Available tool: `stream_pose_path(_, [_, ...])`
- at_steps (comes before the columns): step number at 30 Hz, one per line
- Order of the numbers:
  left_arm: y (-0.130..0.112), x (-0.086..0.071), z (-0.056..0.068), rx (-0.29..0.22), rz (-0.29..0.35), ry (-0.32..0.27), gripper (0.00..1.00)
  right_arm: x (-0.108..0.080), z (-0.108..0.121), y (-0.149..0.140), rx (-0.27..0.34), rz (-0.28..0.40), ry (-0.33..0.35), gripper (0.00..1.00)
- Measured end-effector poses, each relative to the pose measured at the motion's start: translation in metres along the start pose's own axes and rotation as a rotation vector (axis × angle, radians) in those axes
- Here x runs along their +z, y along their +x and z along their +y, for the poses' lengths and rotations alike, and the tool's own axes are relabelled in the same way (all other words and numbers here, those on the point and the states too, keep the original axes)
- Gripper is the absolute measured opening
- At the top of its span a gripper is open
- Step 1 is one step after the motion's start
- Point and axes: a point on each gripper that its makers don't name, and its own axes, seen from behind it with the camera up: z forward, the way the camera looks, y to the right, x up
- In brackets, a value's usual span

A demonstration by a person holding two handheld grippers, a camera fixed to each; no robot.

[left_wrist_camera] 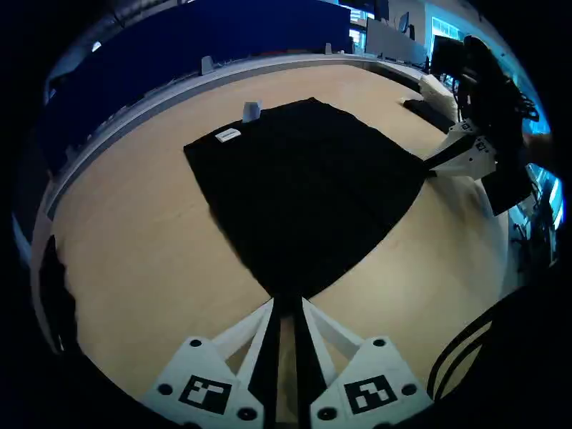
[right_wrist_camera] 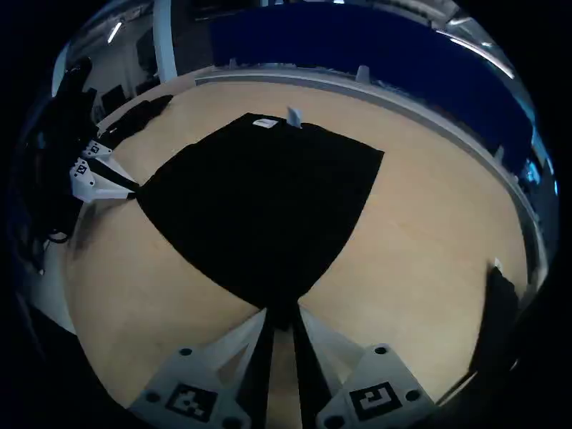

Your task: Fold towel

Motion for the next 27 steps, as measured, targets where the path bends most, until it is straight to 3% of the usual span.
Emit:
stream_pose_path(17, [0.012,-0.012,0.008,-0.061,0.026,-0.011,0.11,-0.015,0.005,0.017,-0.019,0.029,-0.006,0.16])
stream_pose_path(27, [0.031,-0.037,0.006,-0.104,0.067,0.007,0.1,-0.041,0.005,0.032,-0.051,0.048,-0.007,0.16])
